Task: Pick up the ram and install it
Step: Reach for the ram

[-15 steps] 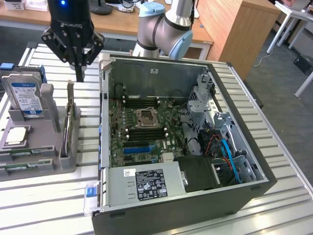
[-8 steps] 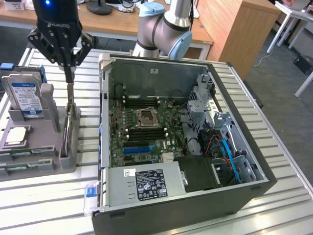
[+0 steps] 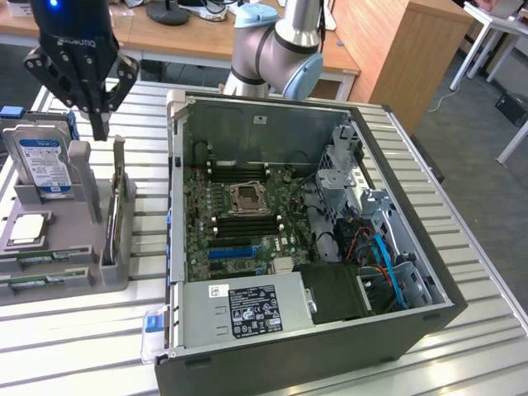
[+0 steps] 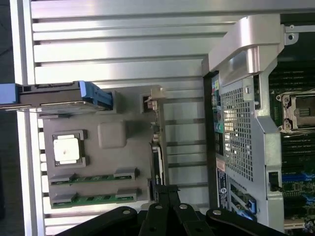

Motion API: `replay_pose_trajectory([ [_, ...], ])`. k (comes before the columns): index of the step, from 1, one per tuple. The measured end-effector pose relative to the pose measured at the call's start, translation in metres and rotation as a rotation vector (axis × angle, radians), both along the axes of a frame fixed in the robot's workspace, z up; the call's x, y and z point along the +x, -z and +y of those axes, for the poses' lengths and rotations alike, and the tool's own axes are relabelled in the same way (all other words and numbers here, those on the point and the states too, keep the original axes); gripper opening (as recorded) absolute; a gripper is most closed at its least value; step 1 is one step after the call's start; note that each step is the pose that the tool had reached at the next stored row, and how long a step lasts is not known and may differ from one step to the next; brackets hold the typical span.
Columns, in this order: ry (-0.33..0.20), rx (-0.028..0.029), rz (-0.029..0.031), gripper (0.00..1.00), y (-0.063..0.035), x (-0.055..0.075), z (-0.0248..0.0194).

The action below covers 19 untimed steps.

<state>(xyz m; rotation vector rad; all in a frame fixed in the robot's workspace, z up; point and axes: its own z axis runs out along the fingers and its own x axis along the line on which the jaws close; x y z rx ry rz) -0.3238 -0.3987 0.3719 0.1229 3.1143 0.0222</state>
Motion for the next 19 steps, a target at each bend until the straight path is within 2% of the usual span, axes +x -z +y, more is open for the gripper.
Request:
replay_pose_trajectory([
  [19,0.002,-0.0001,0.0001,0.11,0.0034,-0.072,0.0000],
])
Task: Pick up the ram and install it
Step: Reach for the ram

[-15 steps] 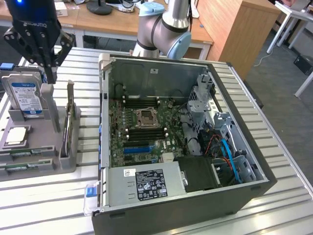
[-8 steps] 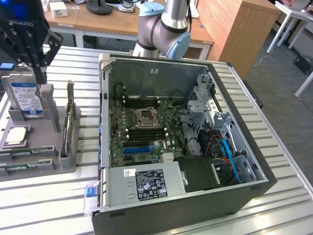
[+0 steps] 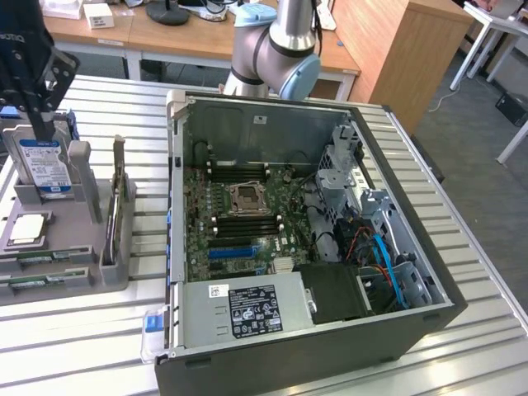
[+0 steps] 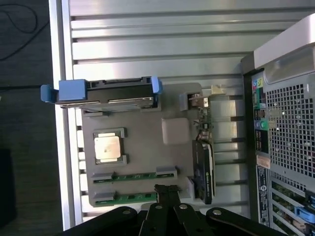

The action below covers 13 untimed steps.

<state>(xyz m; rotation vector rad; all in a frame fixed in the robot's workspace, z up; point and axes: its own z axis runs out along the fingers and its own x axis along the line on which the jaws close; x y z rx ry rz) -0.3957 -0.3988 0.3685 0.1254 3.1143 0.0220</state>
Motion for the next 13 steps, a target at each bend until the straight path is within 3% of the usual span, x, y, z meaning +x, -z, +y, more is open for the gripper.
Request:
replay_pose_trajectory([
  [13,0.000,0.0001,0.0000,0.11,0.0013,-0.039,0.0000],
])
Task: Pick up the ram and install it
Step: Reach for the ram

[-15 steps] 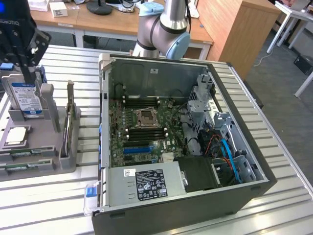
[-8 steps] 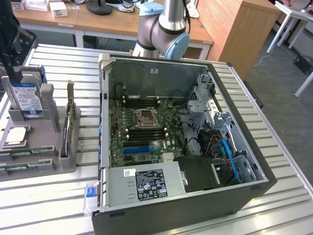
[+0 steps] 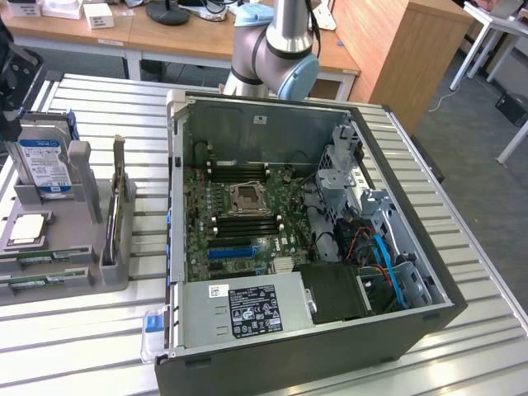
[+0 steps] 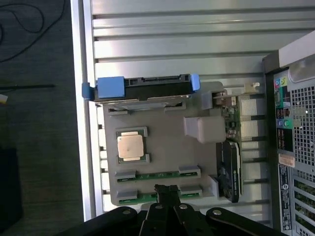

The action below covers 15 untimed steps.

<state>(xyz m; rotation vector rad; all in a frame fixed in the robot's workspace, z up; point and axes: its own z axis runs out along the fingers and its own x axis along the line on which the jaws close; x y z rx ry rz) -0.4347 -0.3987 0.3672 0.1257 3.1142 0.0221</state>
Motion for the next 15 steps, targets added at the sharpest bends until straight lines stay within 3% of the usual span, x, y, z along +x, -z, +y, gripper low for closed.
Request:
replay_pose_trajectory([
  [8,0.000,0.0000,0.0000,0.11,0.0000,-0.002,-0.0008],
  [15,0.000,0.0000,0.0000,0.11,0.0000,-0.002,-0.0112],
])
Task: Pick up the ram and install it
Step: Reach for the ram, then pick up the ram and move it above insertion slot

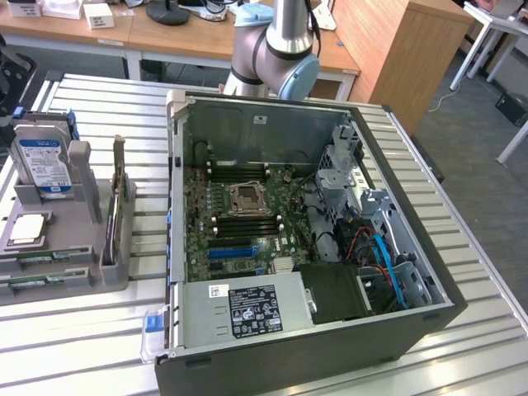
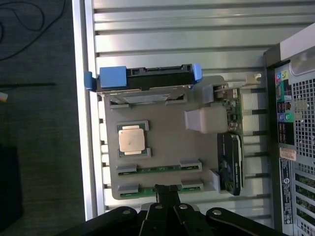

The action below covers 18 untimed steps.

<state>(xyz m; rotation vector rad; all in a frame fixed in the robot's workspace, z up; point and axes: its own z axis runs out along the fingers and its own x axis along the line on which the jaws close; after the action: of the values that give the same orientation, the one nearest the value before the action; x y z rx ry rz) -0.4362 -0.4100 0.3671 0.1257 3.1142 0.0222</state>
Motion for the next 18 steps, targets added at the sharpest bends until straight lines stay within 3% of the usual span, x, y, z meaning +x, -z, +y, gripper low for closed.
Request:
replay_pose_trajectory([
  [18,-0.007,-0.0001,0.0000,0.11,0.0000,0.0000,-0.0015],
])
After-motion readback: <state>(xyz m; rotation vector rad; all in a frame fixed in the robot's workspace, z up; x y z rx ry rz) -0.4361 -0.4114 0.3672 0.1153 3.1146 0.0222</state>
